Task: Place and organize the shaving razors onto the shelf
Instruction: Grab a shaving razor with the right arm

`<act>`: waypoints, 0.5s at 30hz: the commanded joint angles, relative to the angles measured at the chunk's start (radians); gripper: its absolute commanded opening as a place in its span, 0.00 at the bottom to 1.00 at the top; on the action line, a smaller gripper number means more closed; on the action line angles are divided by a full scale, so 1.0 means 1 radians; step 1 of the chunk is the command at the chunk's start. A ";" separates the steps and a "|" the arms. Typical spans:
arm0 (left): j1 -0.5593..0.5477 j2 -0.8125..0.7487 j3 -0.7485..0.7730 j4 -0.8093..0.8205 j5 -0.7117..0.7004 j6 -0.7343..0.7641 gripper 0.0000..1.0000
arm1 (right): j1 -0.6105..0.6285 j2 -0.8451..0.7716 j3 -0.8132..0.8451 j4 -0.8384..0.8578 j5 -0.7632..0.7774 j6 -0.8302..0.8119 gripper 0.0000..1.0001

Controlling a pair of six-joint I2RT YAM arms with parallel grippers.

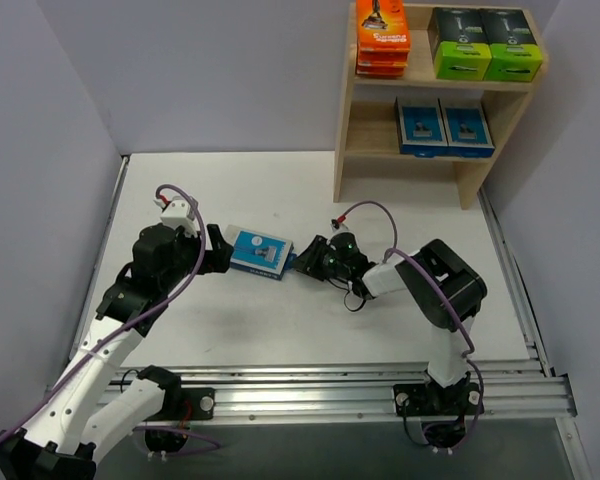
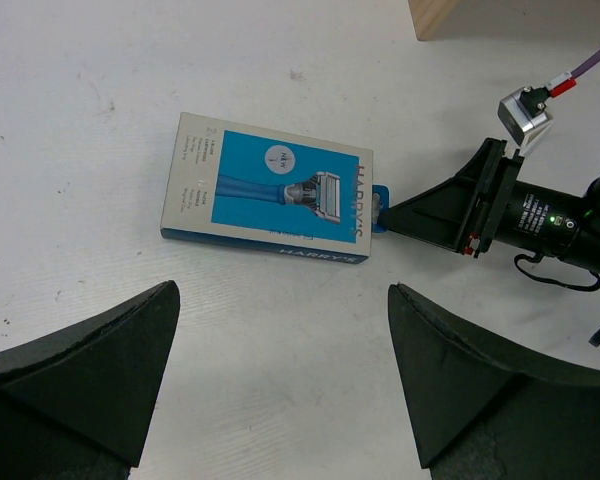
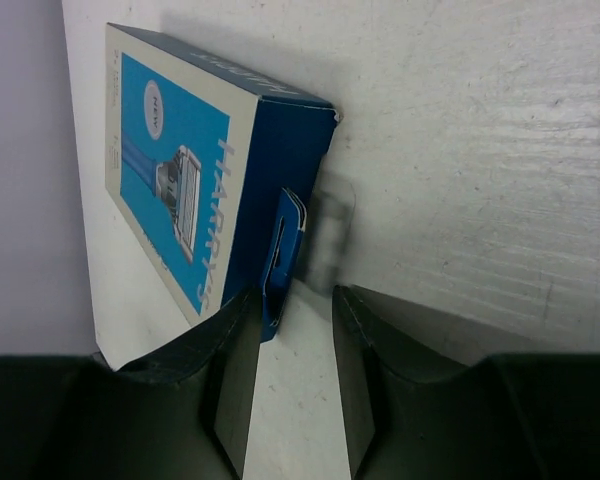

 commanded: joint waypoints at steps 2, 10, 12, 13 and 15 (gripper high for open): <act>-0.023 -0.016 0.020 0.000 -0.022 0.022 0.94 | 0.013 0.030 0.059 0.052 0.030 0.011 0.31; -0.038 -0.019 0.022 -0.005 -0.030 0.028 0.94 | 0.026 0.105 0.088 0.098 0.020 0.034 0.27; -0.041 -0.019 0.022 -0.005 -0.031 0.028 0.94 | 0.026 0.118 0.101 0.103 0.020 0.038 0.27; -0.043 -0.019 0.022 -0.005 -0.033 0.028 0.94 | 0.026 0.121 0.104 0.105 0.017 0.038 0.26; -0.044 -0.019 0.022 -0.005 -0.033 0.030 0.94 | 0.027 0.130 0.114 0.111 0.013 0.039 0.25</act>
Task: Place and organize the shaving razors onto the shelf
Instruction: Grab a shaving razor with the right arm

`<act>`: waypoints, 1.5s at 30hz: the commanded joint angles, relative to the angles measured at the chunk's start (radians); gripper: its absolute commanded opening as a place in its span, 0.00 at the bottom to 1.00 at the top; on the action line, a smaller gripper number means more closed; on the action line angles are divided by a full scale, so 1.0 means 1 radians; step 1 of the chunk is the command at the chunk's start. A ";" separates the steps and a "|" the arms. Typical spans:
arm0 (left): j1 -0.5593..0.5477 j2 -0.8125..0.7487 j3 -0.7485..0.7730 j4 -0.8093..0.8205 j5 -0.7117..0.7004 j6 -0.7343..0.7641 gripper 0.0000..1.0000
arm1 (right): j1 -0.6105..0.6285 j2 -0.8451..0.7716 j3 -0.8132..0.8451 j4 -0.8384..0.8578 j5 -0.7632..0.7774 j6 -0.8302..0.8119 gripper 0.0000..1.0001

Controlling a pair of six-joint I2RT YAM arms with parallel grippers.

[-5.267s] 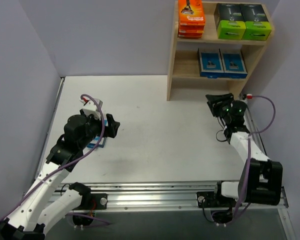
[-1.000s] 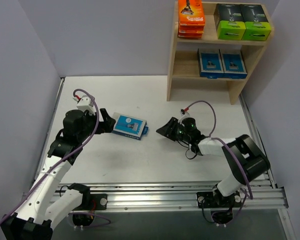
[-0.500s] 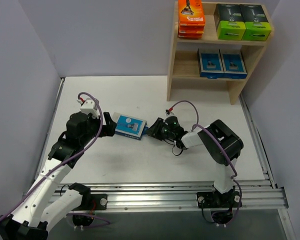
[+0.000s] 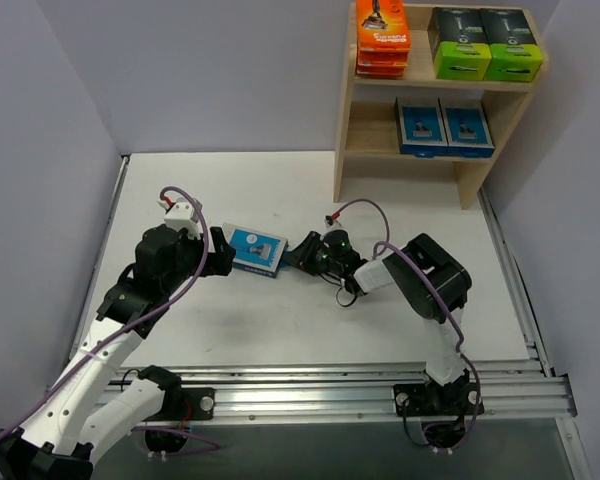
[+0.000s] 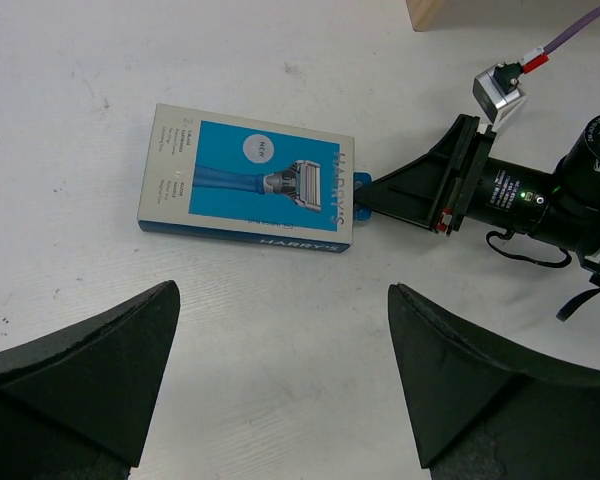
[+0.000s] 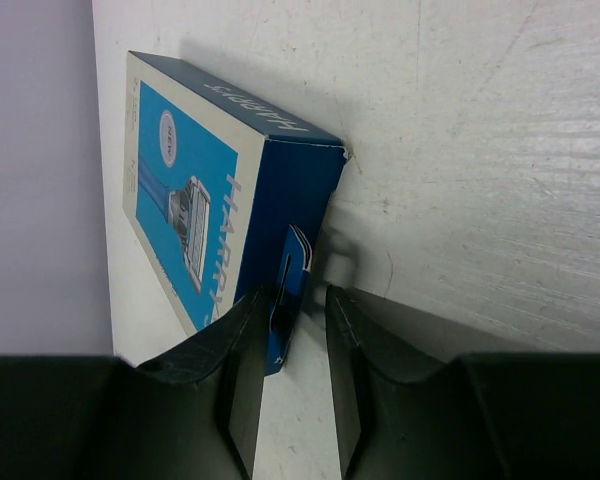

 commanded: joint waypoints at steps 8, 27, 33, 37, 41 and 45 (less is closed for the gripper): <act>-0.012 -0.008 0.020 0.009 -0.008 0.017 0.94 | 0.007 0.061 0.052 0.117 -0.028 0.030 0.22; -0.012 -0.011 0.019 0.009 -0.010 0.021 0.94 | 0.007 0.099 0.048 0.375 -0.083 0.100 0.00; -0.012 -0.013 0.020 0.008 -0.011 0.021 0.94 | 0.006 0.003 -0.026 0.412 -0.047 0.143 0.00; -0.010 -0.016 0.019 0.008 -0.013 0.021 0.94 | 0.001 -0.083 -0.087 0.390 -0.004 0.146 0.00; -0.009 -0.020 0.020 0.005 -0.016 0.024 0.94 | 0.000 -0.187 -0.167 0.384 0.047 0.165 0.00; -0.007 -0.025 0.019 0.005 -0.022 0.024 0.94 | -0.002 -0.270 -0.223 0.380 0.082 0.186 0.00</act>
